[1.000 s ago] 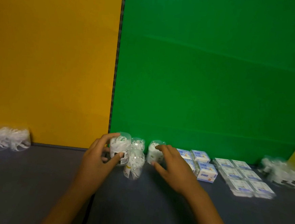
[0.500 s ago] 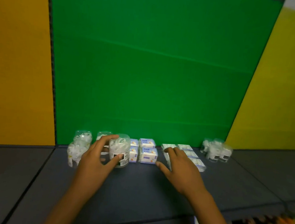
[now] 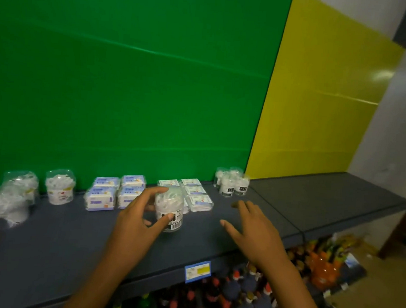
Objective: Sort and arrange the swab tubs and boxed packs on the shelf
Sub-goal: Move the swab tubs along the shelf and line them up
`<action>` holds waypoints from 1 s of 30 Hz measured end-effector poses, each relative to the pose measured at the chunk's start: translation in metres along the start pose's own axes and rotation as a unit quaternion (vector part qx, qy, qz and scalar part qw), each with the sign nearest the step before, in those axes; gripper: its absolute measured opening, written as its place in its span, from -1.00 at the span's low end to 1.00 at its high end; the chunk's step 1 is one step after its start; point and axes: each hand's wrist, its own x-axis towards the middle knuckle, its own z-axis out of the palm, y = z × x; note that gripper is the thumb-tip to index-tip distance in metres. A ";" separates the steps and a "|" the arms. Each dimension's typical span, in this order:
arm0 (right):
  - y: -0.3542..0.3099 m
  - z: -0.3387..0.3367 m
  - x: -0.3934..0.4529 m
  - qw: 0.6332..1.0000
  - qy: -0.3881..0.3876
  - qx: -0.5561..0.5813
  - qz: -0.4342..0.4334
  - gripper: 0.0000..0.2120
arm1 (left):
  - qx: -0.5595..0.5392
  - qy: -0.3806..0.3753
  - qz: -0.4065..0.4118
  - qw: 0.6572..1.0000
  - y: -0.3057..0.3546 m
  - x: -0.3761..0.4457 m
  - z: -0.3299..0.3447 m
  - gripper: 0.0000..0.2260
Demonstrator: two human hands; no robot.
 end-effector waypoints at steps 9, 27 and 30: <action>0.062 0.014 0.025 0.999 -0.014 -0.002 0.040 -0.48 | -0.033 -0.038 -0.007 0.999 -0.011 0.046 0.070 -0.56; 0.127 0.058 0.144 0.999 0.005 0.003 0.053 -0.52 | 0.010 -0.073 -0.043 0.996 -0.056 0.153 0.161 -0.57; 0.133 0.063 0.153 0.998 0.018 0.030 0.049 -0.54 | 0.035 -0.082 -0.039 0.995 -0.058 0.158 0.171 -0.57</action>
